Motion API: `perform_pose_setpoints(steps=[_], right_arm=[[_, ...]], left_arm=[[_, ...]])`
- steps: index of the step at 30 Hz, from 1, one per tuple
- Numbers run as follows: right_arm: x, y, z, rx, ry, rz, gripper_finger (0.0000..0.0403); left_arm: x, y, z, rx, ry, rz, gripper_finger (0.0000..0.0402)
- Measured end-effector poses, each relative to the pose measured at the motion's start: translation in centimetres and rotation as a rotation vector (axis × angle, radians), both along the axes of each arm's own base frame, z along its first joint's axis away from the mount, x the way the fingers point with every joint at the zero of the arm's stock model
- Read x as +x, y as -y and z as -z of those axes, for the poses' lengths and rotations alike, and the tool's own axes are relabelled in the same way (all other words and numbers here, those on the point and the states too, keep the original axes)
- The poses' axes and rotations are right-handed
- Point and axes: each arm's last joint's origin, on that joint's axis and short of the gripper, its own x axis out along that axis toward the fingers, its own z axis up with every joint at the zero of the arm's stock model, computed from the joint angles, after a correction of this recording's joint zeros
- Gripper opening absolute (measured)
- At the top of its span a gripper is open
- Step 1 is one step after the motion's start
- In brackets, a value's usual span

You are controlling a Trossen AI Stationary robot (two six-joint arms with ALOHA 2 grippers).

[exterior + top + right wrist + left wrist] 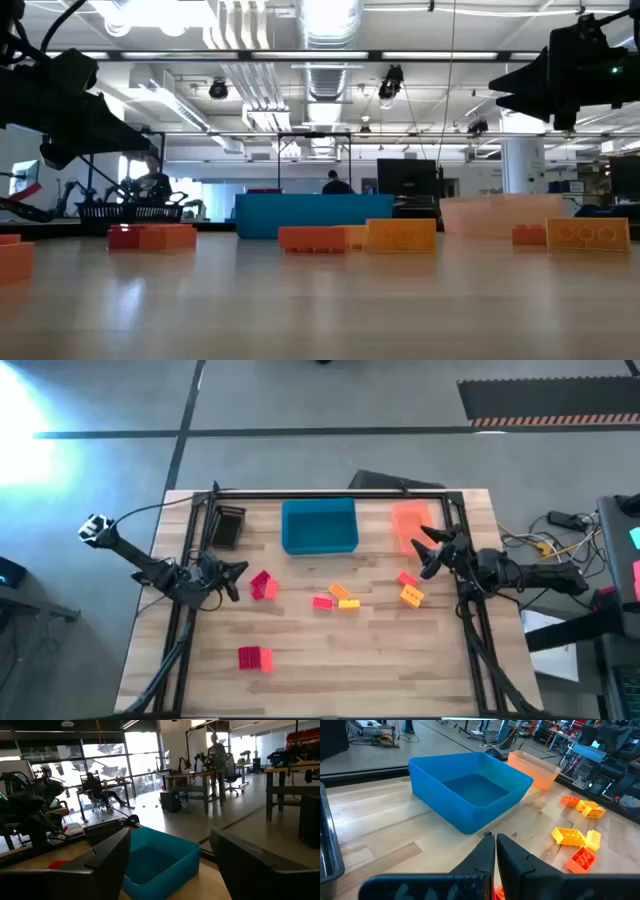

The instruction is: Sort & place blocks by color

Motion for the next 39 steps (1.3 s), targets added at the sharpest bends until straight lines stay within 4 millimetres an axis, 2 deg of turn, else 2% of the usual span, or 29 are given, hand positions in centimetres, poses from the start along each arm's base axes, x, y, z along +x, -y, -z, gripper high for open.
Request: perform_pose_setpoints(steps=[14, 26, 39], right_arm=[[0.00, 0.00, 0.01, 0.000, 0.000, 0.000, 0.0256], [0.00, 0.00, 0.01, 0.000, 0.000, -0.001, 0.0268], [0.00, 0.00, 0.00, 0.000, 0.000, 0.000, 0.0256]], left_arm=[[0.00, 0.00, 0.00, 0.000, 0.000, 0.000, 0.0002], [0.00, 0.00, 0.01, 0.000, -0.001, 0.000, 0.0002], [0.00, 0.00, 0.00, 0.000, 0.000, 0.000, 0.0002]])
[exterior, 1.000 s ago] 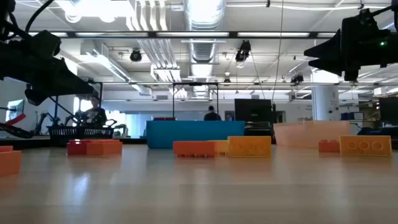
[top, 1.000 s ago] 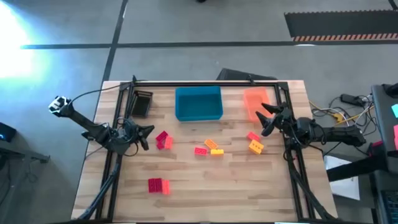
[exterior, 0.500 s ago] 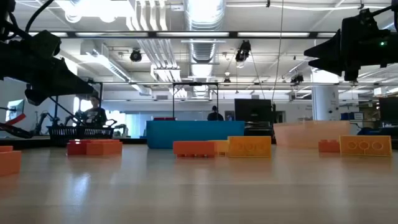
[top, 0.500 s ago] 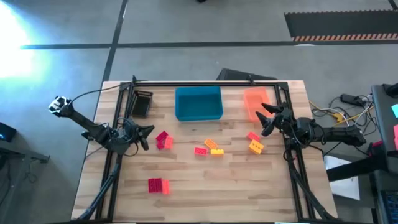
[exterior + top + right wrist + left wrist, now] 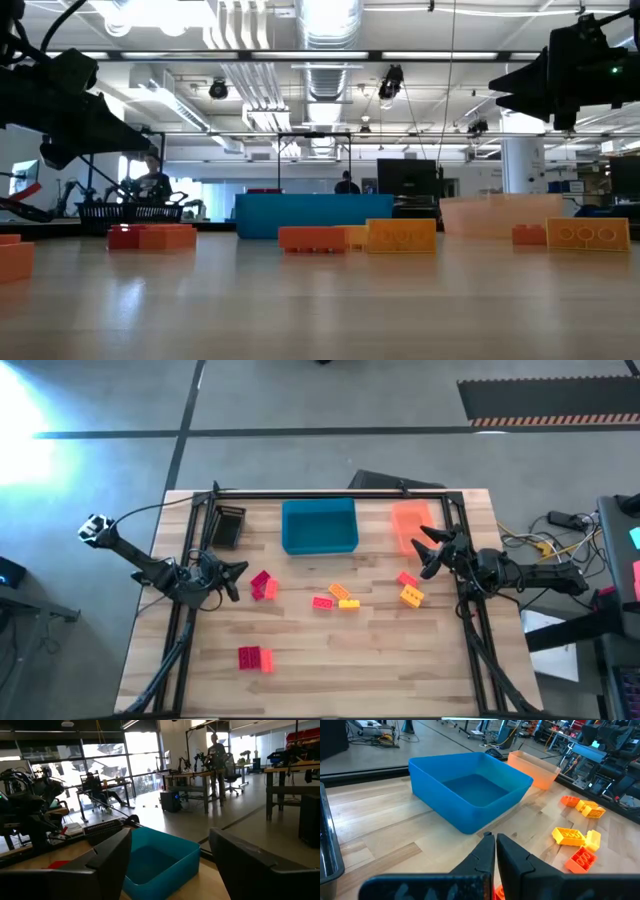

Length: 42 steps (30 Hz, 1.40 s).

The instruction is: Sort & place blocks by color

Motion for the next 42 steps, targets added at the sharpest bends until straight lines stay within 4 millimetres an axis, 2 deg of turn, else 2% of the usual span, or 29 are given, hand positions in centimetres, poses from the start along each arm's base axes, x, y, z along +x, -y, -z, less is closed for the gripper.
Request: perform_pose_setpoints(steps=[11, 21, 23, 26, 28, 29, 31, 37, 42], right_arm=[[0.0, 0.0, 0.0, 0.000, 0.000, 0.000, 0.0267], [0.0, 0.0, -0.1, 0.010, 0.018, -0.003, 0.0257], [0.0, -0.1, -0.4, 0.138, 0.139, -0.050, 0.0255], [-0.2, -0.3, -1.7, 0.545, 0.440, -0.196, 0.0252], [-0.2, -0.2, -2.4, 0.786, 0.598, -0.196, 0.0251], [-0.1, 0.0, -2.5, 0.830, 0.628, -0.153, 0.0252], [0.1, 0.1, -2.8, 0.841, 0.621, -0.080, 0.0253], [0.9, 0.1, -6.0, 0.808, 0.592, -0.102, 0.0254], [2.1, 0.2, -8.3, 0.665, 0.471, -0.025, 0.0255]], left_arm=[[0.0, 0.0, 0.0, 0.000, 0.000, 0.000, 0.0002], [0.0, 0.0, 0.0, 0.000, 0.000, 0.000, 0.0002], [0.0, 0.0, 0.0, 0.000, 0.000, 0.000, 0.0002], [0.0, 0.0, 0.0, 0.000, 0.000, 0.000, 0.0002], [0.0, 0.0, 0.0, 0.000, 0.000, 0.000, 0.0002], [0.0, 0.0, 0.0, 0.000, 0.000, 0.000, 0.0002], [0.0, 0.0, 0.0, 0.000, 0.000, 0.000, 0.0002], [0.0, 0.0, 0.0, 0.000, 0.000, 0.000, 0.0002], [0.0, 0.0, 0.0, 0.000, 0.000, 0.000, 0.0002]])
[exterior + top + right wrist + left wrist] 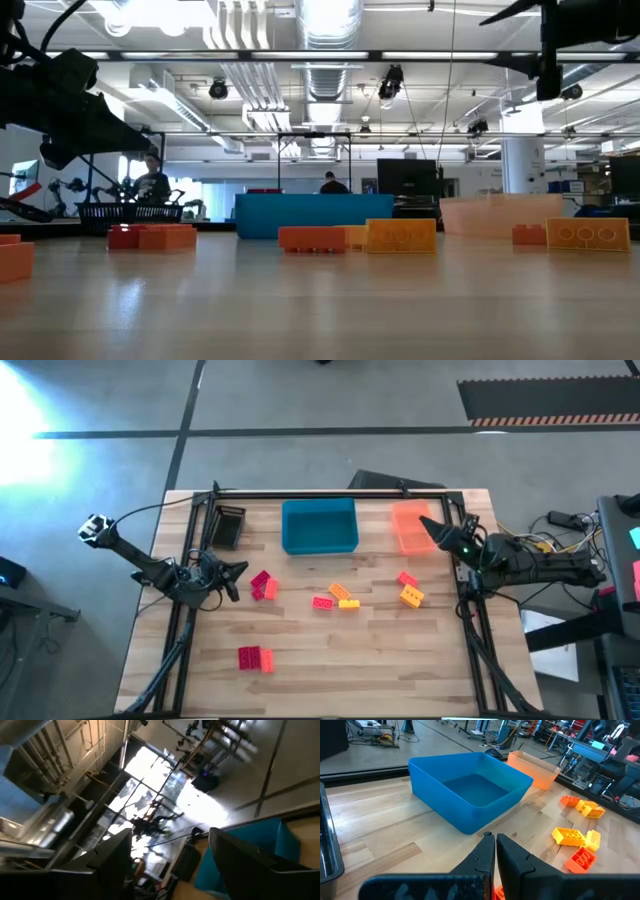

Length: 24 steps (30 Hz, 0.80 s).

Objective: Sort & place blocks by color
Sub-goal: Put the orange game piece into the black bin

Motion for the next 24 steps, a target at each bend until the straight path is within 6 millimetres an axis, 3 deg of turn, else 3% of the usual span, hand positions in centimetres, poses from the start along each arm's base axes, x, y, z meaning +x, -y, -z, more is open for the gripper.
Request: perform_pose_setpoints(steps=[5, 9, 14, 24], right_arm=[[1.9, 0.1, -1.7, -0.027, -0.097, 0.032, 0.0249], [3.2, 0.2, -2.5, -0.048, -0.149, 0.067, 0.0247], [3.6, 0.3, -2.9, -0.046, -0.160, 0.100, 0.0247], [3.5, 0.4, -2.5, -0.064, -0.209, 0.165, 0.0246]], left_arm=[[0.0, 0.0, 0.0, -0.007, 0.009, -0.002, 0.0002], [0.6, 0.3, -1.5, -0.176, 0.235, -0.043, 0.0002], [1.1, 0.6, -3.9, -0.367, 0.514, -0.042, 0.0002], [0.9, 0.4, -7.7, -0.497, 0.803, -0.032, 0.0001]])
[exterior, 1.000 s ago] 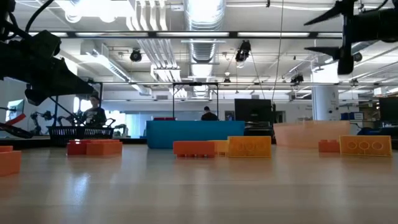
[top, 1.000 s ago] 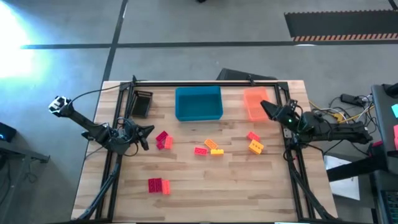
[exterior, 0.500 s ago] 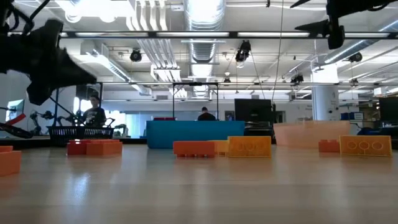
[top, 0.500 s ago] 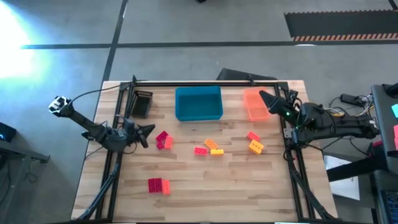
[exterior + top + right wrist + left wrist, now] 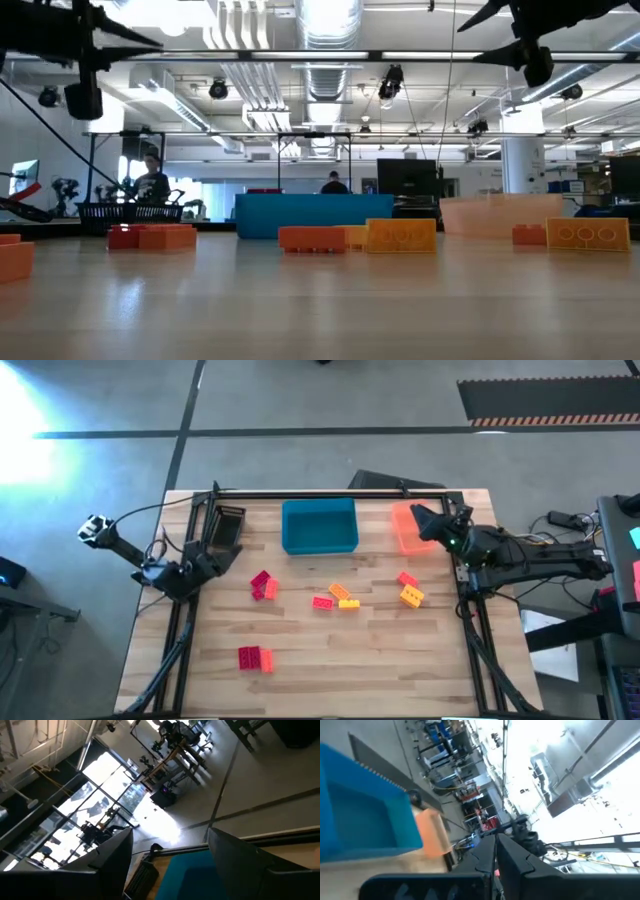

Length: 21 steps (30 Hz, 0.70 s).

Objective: Sort & place blocks by color
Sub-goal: Put the orange game piece into the black bin

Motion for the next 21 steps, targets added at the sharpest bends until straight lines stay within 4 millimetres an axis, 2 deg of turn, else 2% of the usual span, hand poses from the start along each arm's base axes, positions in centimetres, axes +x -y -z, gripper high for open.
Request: perform_pose_setpoints(steps=[7, 10, 15, 21], right_arm=[[0.0, 0.0, 0.0, -0.029, -0.031, -0.011, 0.0243], [0.0, 0.0, 0.0, -0.034, -0.035, -0.011, 0.0242], [0.0, 0.0, -0.1, -0.045, -0.038, -0.011, 0.0242], [-0.1, 0.0, -0.1, -0.103, -0.096, -0.013, 0.0242]], left_arm=[[0.8, 0.4, -4.3, 0.023, -0.006, -0.065, 0.0000], [1.8, 1.0, -5.5, 0.008, -0.010, -0.078, 0.0000], [3.8, 2.1, -6.6, -0.008, -0.049, -0.140, 0.0000], [6.7, 2.9, -6.3, -0.005, -0.083, -0.162, 0.0000]])
